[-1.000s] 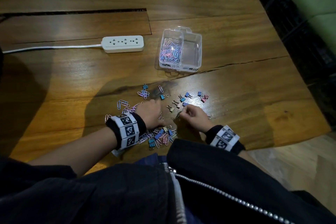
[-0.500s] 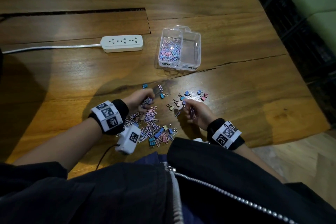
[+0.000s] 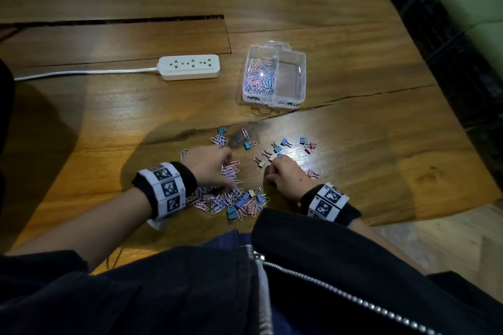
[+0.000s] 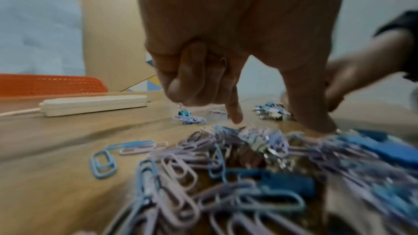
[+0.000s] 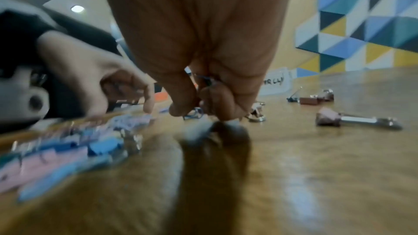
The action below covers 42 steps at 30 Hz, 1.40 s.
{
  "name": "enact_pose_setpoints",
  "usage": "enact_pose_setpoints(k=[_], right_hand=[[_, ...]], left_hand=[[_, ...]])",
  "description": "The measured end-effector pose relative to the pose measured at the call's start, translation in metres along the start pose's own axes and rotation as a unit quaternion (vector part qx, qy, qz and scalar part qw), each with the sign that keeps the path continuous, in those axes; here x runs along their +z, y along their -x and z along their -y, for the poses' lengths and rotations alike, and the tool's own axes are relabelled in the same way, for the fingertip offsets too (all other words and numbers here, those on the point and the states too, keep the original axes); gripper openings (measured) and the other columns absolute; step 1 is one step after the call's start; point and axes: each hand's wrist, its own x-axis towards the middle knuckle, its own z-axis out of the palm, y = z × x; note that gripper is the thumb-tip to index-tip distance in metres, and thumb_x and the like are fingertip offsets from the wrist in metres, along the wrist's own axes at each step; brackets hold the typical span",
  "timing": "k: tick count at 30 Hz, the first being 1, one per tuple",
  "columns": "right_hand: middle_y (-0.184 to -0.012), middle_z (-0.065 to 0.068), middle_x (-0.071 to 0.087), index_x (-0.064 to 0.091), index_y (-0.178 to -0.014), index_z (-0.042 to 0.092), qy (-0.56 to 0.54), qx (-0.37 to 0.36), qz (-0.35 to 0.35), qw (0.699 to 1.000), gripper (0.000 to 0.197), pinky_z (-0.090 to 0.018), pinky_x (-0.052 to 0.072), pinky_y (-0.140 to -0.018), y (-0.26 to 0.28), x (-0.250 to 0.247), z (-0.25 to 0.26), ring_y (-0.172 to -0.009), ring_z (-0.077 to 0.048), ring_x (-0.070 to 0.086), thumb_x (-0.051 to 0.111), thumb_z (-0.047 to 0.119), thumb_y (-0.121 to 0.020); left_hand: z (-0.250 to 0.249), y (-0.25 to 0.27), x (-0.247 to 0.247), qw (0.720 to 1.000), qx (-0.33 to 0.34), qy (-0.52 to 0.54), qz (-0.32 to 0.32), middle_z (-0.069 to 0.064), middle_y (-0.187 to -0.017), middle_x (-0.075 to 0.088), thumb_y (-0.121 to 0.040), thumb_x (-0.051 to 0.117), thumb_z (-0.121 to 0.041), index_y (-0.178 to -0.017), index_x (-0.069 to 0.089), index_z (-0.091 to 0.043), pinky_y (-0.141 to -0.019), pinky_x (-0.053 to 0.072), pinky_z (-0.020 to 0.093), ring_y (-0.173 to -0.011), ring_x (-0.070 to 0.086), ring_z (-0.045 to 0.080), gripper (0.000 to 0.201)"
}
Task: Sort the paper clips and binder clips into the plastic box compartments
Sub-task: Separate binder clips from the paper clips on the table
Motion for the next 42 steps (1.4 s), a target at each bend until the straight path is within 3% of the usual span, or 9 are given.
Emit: enact_pose_setpoints(k=[3, 10, 16, 20, 23, 28, 32, 38, 42], right_hand=[[-0.079, 0.004, 0.049, 0.046, -0.075, 0.016, -0.195, 0.009, -0.009, 0.981, 0.017, -0.016, 0.036, -0.059, 0.000, -0.002, 0.001, -0.068, -0.001, 0.044, 0.051, 0.009, -0.090], [-0.068, -0.002, 0.048, 0.053, -0.079, 0.011, -0.524, 0.094, 0.104, 0.840, 0.025, -0.015, 0.037, -0.044, -0.008, -0.010, 0.013, -0.056, -0.010, 0.046, 0.034, 0.007, -0.095], [-0.063, 0.003, 0.048, 0.048, -0.064, 0.019, -0.271, 0.046, 0.062, 0.959, 0.026, -0.022, 0.036, -0.055, -0.012, 0.003, 0.031, -0.057, -0.010, 0.044, 0.057, 0.028, -0.086], [-0.097, -0.005, 0.059, 0.052, -0.084, 0.019, -0.036, -0.031, 0.025, 0.999, 0.026, -0.029, 0.043, -0.073, -0.017, 0.023, 0.031, -0.088, -0.019, 0.054, 0.071, 0.033, -0.074], [-0.115, -0.006, 0.055, 0.048, -0.114, 0.018, 0.027, -0.063, -0.005, 0.998, 0.049, -0.037, 0.044, -0.089, -0.019, 0.031, 0.031, -0.106, -0.023, 0.052, 0.073, 0.028, -0.072], [-0.111, -0.009, 0.055, 0.050, -0.121, 0.019, 0.107, -0.106, -0.016, 0.988, 0.037, -0.034, 0.044, -0.084, -0.020, 0.028, 0.030, -0.103, -0.025, 0.053, 0.056, 0.014, -0.086], [-0.111, -0.011, 0.052, 0.052, -0.111, 0.008, 0.143, -0.117, 0.003, 0.983, 0.023, -0.034, 0.042, -0.083, -0.020, 0.023, 0.026, -0.103, -0.026, 0.051, 0.049, 0.013, -0.089], [-0.111, -0.010, 0.047, 0.050, -0.107, 0.007, 0.102, -0.096, 0.052, 0.989, 0.019, -0.036, 0.046, -0.091, -0.018, 0.020, 0.025, -0.101, -0.025, 0.050, 0.049, 0.010, -0.088], [-0.089, -0.002, 0.051, 0.045, -0.075, 0.017, 0.005, -0.048, 0.056, 0.997, 0.017, -0.029, 0.044, -0.078, -0.017, 0.005, 0.021, -0.083, -0.015, 0.050, 0.057, 0.019, -0.087]], left_hand=[[-0.003, 0.001, 0.008, 0.998, 0.023, -0.064, -0.011, 0.002, -0.111, 0.055, -0.074, 0.063, -0.054, -0.113, 0.049, -0.016, -0.077, 0.047, 0.030, -0.098, 0.055, 0.019, 0.056], [-0.005, -0.006, 0.014, 0.997, 0.039, -0.062, 0.002, 0.005, -0.107, 0.051, -0.092, 0.042, -0.045, -0.109, 0.050, -0.011, -0.080, 0.047, 0.031, -0.095, 0.054, 0.019, 0.038], [0.003, -0.009, 0.009, 0.994, 0.048, 0.091, 0.030, 0.000, -0.085, 0.040, -0.095, 0.039, -0.034, -0.084, 0.042, -0.015, -0.068, 0.037, 0.028, -0.076, 0.041, 0.017, 0.022], [0.008, -0.011, 0.002, 0.953, 0.047, 0.297, 0.031, 0.001, -0.072, 0.037, -0.091, 0.035, -0.030, -0.070, 0.037, -0.015, -0.062, 0.029, 0.026, -0.068, 0.036, 0.017, 0.025], [0.011, -0.008, -0.002, 0.878, 0.016, 0.475, 0.058, -0.001, -0.060, 0.040, -0.093, 0.035, -0.016, -0.064, 0.038, -0.015, -0.050, 0.032, 0.021, -0.050, 0.037, 0.010, 0.030], [0.018, -0.005, -0.003, 0.710, 0.027, 0.680, 0.181, 0.000, -0.046, 0.047, -0.063, 0.031, -0.012, -0.060, 0.035, -0.008, -0.032, 0.022, 0.011, -0.032, 0.030, 0.008, 0.006], [0.015, -0.008, -0.002, 0.709, 0.013, 0.679, 0.193, 0.000, -0.046, 0.047, -0.070, 0.034, -0.018, -0.054, 0.033, -0.010, -0.031, 0.020, 0.011, -0.030, 0.029, 0.007, 0.018], [0.009, -0.015, -0.001, 0.772, -0.072, 0.610, 0.164, -0.005, -0.039, 0.043, -0.095, 0.035, -0.018, -0.055, 0.035, -0.014, -0.029, 0.018, 0.011, -0.026, 0.030, 0.005, 0.041], [0.013, -0.023, -0.016, 0.763, -0.133, 0.612, 0.160, -0.004, -0.043, 0.041, -0.098, 0.035, -0.020, -0.071, 0.049, -0.011, -0.026, 0.027, 0.013, -0.030, 0.039, 0.006, 0.031]])
